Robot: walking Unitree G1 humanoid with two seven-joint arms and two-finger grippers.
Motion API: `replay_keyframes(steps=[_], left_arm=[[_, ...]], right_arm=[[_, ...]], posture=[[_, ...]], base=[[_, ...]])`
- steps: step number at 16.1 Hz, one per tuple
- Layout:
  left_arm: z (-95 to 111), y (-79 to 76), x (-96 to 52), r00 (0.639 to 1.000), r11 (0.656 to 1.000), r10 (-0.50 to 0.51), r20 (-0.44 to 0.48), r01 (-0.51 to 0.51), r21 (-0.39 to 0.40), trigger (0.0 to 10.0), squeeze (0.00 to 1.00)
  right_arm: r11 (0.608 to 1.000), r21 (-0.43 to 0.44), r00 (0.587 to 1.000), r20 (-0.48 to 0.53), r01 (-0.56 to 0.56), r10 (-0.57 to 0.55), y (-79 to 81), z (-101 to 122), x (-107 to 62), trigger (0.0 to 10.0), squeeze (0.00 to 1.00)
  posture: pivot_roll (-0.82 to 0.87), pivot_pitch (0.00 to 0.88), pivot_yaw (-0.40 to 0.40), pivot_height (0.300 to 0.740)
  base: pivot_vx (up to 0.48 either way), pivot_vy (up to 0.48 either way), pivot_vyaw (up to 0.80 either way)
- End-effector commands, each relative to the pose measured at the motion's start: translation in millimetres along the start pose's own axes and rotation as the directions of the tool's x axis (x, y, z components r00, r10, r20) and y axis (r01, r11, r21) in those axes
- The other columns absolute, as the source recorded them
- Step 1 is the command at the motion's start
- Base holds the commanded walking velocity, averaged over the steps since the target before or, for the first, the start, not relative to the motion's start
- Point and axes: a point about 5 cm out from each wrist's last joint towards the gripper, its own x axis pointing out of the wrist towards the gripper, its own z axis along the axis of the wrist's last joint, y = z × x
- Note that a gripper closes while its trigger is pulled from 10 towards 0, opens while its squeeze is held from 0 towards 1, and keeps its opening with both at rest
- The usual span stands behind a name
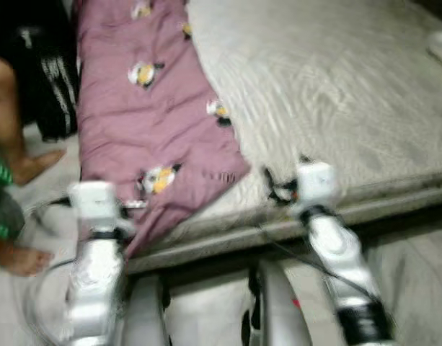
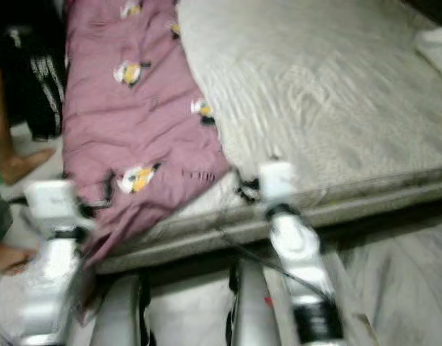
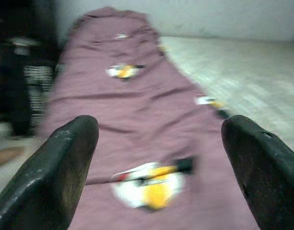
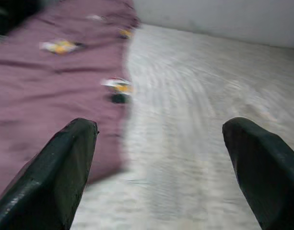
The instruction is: Clean up the room
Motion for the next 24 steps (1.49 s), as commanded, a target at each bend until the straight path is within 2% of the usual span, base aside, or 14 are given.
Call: replay_keyframes(steps=[1, 3, 6, 8, 11, 14, 16, 18, 19, 20, 21, 22, 23, 24], left_arm=[[0, 12.3, -2.4, 0.999, 0.999, 0.032, -0.007, -0.032, 0.018, 10.0, 0.00], [-3, 14.7, 1.0, 0.995, 0.997, 0.082, -0.050, -0.082, -0.005, 10.0, 0.00], [-10, 20.1, 12.0, 0.986, 0.992, 0.127, -0.106, -0.129, -0.015, 10.0, 0.00], [-15, 24.0, 29.2, 0.980, 0.992, 0.124, -0.155, -0.123, 0.018, 10.0, 0.00], [-24, 28.8, 48.4, 0.966, 0.989, 0.147, -0.215, -0.150, -0.001, 10.0, 0.00], [-42, 22.0, 64.3, 0.941, 0.994, 0.109, -0.319, -0.111, 0.012, 10.0, 0.00], [-52, 7.1, 70.1, 0.923, 0.999, 0.050, -0.380, -0.046, 0.021, 10.0, 0.00], [-64, -28.0, 68.7, 0.894, 0.987, -0.109, -0.435, 0.148, 0.058, 10.0, 0.00], [-65, -52.9, 65.4, 0.875, 0.962, -0.221, -0.431, 0.270, 0.053, 10.0, 0.00], [-68, -81.6, 58.1, 0.837, 0.916, -0.352, -0.419, 0.401, 0.030, 10.0, 0.00], [-68, -87.7, 55.7, 0.827, 0.905, -0.380, -0.415, 0.425, 0.019, 10.0, 0.00], [-69, -99.4, 49.8, 0.801, 0.873, -0.438, -0.409, 0.488, 0.021, 10.0, 0.00], [-70, -114.8, 39.4, 0.756, 0.816, -0.515, -0.404, 0.577, 0.040, 10.0, 0.00], [-71, -122.7, 32.0, 0.720, 0.771, -0.565, -0.403, 0.635, 0.053, 10.0, 0.00]], right_arm=[[1.000, 0.017, 1.000, 0.017, -0.018, 0.018, 8.2, 4, 2.5, 10.0, 0.00], [1.000, 0.015, 1.000, 0.008, -0.015, 0.015, 4.9, 3, -0.7, 10.0, 0.00], [1.000, -0.004, 0.999, -0.037, 0.005, -0.005, -5.8, -5, -16.6, 10.0, 0.00], [0.999, -0.019, 0.998, -0.056, 0.032, -0.033, -14.1, -6, -27.2, 10.0, 0.00], [0.998, -0.038, 0.997, -0.057, 0.055, -0.057, -24.2, 0, -37.3, 10.0, 0.00], [0.994, -0.076, 0.992, -0.093, 0.080, -0.087, -36.5, 2, -55.5, 10.0, 0.00], [0.992, -0.088, 0.991, -0.097, 0.088, -0.096, -39.9, 3, -58.6, 10.0, 0.00], [0.991, -0.098, 0.990, -0.100, 0.089, -0.099, -41.6, 5, -59.3, 10.0, 0.00], [0.991, -0.101, 0.990, -0.103, 0.088, -0.099, -41.7, 6, -58.5, 10.0, 0.00], [0.991, -0.103, 0.990, -0.105, 0.086, -0.097, -41.5, 7, -57.4, 10.0, 0.00], [0.991, -0.104, 0.990, -0.106, 0.085, -0.096, -41.4, 7, -57.1, 10.0, 0.00], [0.991, -0.105, 0.990, -0.105, 0.084, -0.095, -40.9, 8, -56.3, 10.0, 0.00], [0.991, -0.107, 0.991, -0.102, 0.080, -0.091, -39.9, 8, -54.8, 10.0, 0.00], [0.991, -0.108, 0.991, -0.102, 0.078, -0.089, -39.8, 8, -54.1, 10.0, 0.00]], posture=[[-0.01, 0.117, -0.020, 0.571], [-0.01, 0.122, -0.022, 0.571], [-0.03, 0.152, -0.046, 0.536], [-0.05, 0.179, -0.045, 0.522], [-0.11, 0.220, -0.034, 0.522], [-0.17, 0.245, -0.030, 0.522], [-0.19, 0.245, -0.032, 0.522], [-0.20, 0.239, -0.033, 0.522], [-0.20, 0.236, -0.035, 0.522], [-0.20, 0.232, -0.037, 0.522], [-0.20, 0.231, -0.038, 0.522], [-0.20, 0.229, -0.040, 0.522], [-0.20, 0.227, -0.041, 0.522], [-0.19, 0.224, -0.042, 0.522]], base=[[0.000, 0.000, 0.00], [0.000, 0.000, 0.00], [0.000, 0.000, 0.00], [0.000, 0.000, 0.00], [0.000, 0.000, 0.00], [0.000, 0.000, 0.00], [0.000, 0.000, 0.00], [0.000, 0.000, 0.00], [0.000, 0.000, 0.00], [0.000, 0.000, 0.00], [0.000, 0.000, 0.00], [0.000, 0.000, 0.00], [0.000, 0.000, 0.00], [0.000, 0.000, 0.00]])
